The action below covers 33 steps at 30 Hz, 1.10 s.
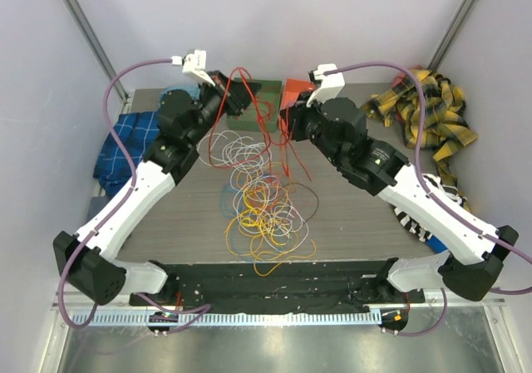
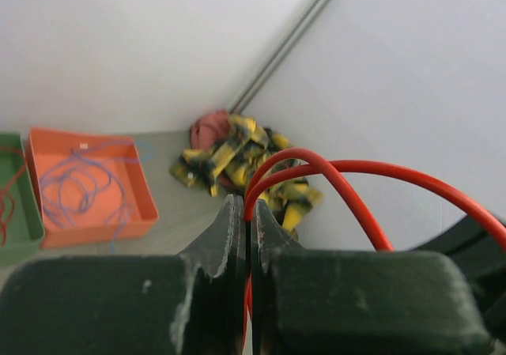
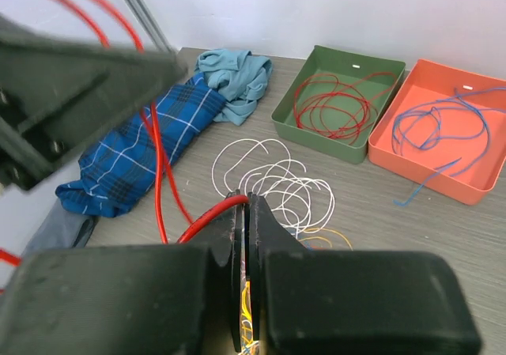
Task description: Untangle the cables
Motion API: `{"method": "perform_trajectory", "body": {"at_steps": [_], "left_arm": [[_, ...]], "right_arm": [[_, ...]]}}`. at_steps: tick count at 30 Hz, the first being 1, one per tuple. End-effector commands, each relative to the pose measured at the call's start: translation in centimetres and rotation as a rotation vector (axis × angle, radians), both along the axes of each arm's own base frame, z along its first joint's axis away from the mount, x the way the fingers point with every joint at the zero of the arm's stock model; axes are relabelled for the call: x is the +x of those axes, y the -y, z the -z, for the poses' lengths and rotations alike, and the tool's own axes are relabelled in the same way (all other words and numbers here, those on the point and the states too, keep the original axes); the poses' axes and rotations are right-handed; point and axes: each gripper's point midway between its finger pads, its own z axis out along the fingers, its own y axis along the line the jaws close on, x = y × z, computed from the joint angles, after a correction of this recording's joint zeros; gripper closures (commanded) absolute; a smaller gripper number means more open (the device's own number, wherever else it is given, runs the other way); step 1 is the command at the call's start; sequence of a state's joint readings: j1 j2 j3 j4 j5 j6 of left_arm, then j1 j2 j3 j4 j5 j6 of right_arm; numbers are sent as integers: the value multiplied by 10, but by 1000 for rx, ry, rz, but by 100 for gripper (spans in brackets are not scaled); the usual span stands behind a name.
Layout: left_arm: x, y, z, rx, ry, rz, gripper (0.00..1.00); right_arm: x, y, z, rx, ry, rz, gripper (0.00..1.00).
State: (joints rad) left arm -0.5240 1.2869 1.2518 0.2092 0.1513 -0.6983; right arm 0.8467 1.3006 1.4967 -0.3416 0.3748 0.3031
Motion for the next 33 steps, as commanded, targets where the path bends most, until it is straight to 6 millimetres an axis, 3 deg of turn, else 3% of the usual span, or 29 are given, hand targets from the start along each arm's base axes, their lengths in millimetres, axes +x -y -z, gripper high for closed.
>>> {"method": "perform_trajectory", "body": {"at_steps": [1, 2, 6, 8, 13, 20, 22, 24, 26, 27, 28, 29, 30, 31, 33], "left_arm": [[20, 2, -46, -35, 116, -54, 100], [25, 12, -41, -24, 106, -16, 100], [17, 34, -20, 3, 94, 119, 99], [9, 36, 0, 9, 98, 154, 93], [-19, 37, 19, -40, 115, 247, 87], [-22, 46, 44, -62, 44, 311, 86], [-12, 39, 55, -21, 17, 237, 90], [10, 22, 61, 5, -15, 93, 100], [34, 12, 67, 47, -66, -4, 100], [48, 4, 69, 60, -79, -37, 100], [57, 1, 55, 60, -76, -59, 100], [74, 3, 68, 79, -110, -73, 100], [88, -4, 68, 79, -118, -104, 100], [100, -6, 51, 61, -101, -127, 100], [131, -14, 74, 81, -164, -190, 100]], "right_arm": [[20, 5, -22, 57, 48, 44, 99], [28, -4, -13, 52, 25, 31, 99], [43, -13, -8, 55, 6, 28, 99], [46, -15, -7, 59, 3, 24, 99], [44, -24, -2, 76, -16, -24, 99], [45, -13, -4, 73, -7, 12, 99], [48, -8, -9, 76, 2, 30, 99], [58, 0, -9, 90, -3, 64, 99], [72, 1, -2, 106, -30, 79, 99], [83, 8, -6, 126, -27, 98, 99], [91, 8, -3, 135, -36, 105, 99], [105, 5, 9, 136, -64, 117, 99], [116, 3, 3, 151, -57, 114, 99], [128, 7, 6, 154, -62, 128, 99], [155, -1, 19, 155, -87, 137, 99]]}}
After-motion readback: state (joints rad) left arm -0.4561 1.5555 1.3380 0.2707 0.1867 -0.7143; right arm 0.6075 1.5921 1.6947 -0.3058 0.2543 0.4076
